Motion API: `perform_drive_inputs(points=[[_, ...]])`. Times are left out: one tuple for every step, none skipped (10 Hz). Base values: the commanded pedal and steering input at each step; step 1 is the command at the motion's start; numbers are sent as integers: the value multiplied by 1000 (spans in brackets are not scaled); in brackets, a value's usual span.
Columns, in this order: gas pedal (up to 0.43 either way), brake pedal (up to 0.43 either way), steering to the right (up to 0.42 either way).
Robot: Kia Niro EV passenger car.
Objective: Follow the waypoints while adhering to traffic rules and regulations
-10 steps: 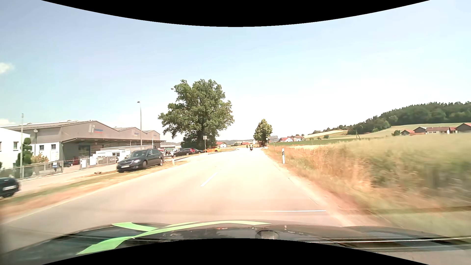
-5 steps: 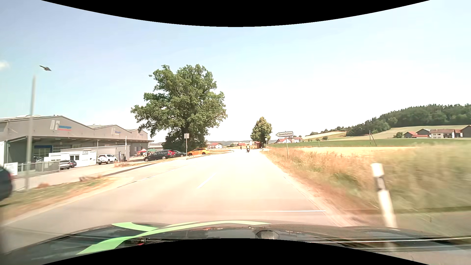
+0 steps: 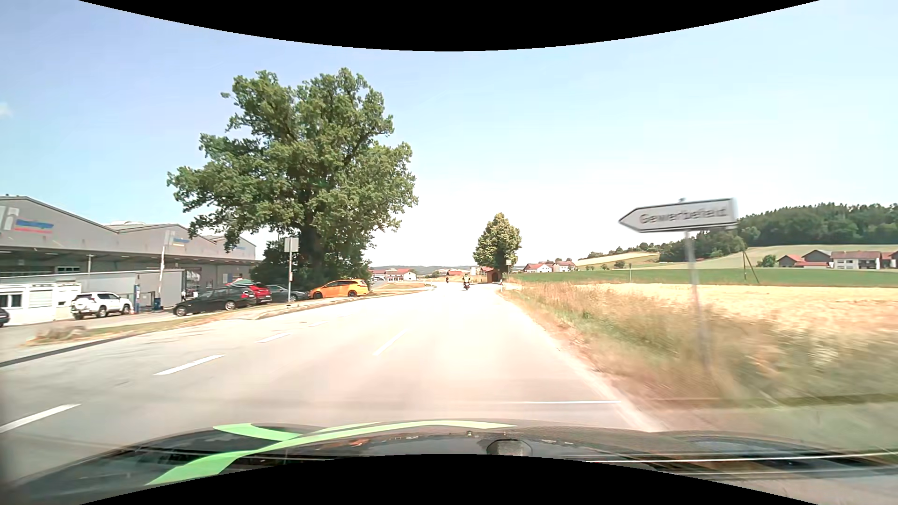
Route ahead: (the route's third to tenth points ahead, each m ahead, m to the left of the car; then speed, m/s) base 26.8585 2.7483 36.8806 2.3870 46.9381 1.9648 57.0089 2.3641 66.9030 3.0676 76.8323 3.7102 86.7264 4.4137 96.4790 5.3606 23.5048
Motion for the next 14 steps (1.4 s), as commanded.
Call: perform_drive_inputs(points=[[79,0,0],[59,0,0],[59,0,0],[47,0,0],[47,0,-1],[47,0,-1],[47,0,-1],[47,0,-2],[39,0,-3],[39,0,-4],[39,0,-5],[39,0,-6],[47,0,-7],[47,0,-8]])
